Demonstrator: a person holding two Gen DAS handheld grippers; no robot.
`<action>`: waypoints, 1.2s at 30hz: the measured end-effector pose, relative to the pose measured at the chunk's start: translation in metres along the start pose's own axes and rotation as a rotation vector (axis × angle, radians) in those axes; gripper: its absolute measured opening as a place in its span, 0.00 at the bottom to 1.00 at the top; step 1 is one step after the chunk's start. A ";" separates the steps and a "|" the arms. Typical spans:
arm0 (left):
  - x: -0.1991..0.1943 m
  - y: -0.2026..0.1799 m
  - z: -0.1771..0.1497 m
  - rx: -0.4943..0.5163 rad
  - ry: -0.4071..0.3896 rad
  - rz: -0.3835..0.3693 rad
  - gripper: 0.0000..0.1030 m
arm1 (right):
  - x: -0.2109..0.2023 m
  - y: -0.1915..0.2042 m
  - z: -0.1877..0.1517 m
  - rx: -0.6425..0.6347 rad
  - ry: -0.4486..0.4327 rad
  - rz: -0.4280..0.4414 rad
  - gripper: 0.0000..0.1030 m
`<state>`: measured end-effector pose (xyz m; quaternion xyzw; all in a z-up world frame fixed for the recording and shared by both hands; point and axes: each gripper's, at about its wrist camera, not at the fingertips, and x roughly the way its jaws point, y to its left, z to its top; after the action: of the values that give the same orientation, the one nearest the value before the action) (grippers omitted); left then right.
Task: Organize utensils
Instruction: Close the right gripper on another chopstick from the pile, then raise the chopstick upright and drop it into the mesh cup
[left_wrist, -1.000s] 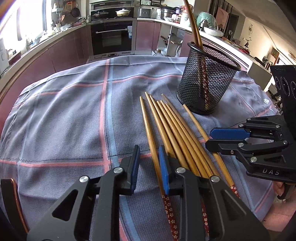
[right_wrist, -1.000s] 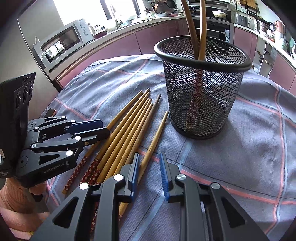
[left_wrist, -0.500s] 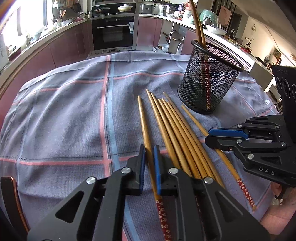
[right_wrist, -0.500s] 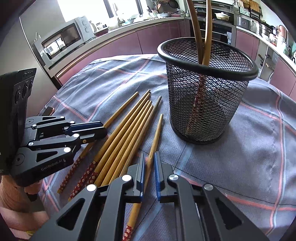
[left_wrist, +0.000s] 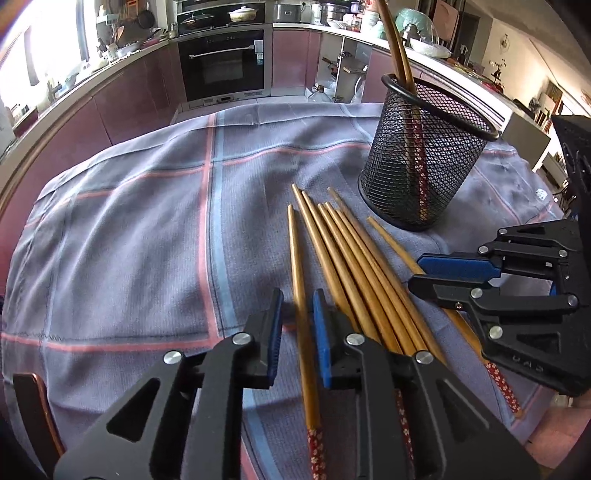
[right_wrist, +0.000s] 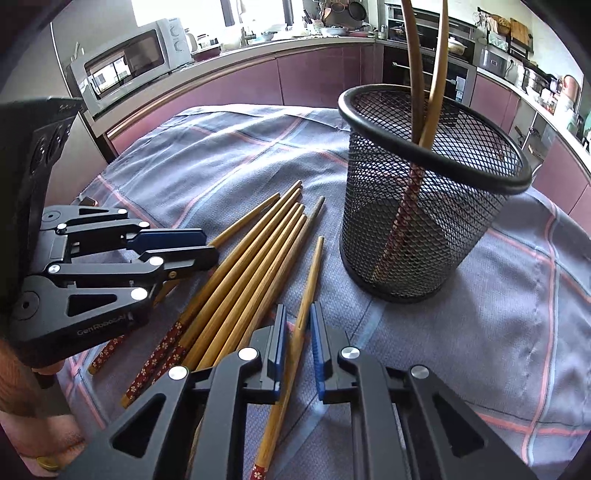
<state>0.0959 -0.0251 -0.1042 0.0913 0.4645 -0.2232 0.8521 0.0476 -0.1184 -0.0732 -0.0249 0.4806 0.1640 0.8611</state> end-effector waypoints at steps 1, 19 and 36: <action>0.001 -0.001 0.002 0.007 0.003 0.007 0.14 | 0.000 0.000 0.000 -0.006 0.000 0.000 0.11; -0.048 0.018 0.002 -0.155 -0.106 -0.083 0.07 | -0.038 -0.010 -0.005 0.028 -0.101 0.131 0.05; -0.159 0.012 0.024 -0.195 -0.352 -0.262 0.07 | -0.125 -0.028 0.010 0.059 -0.358 0.183 0.05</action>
<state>0.0449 0.0234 0.0411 -0.0927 0.3358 -0.2982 0.8887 0.0037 -0.1755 0.0335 0.0738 0.3246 0.2290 0.9147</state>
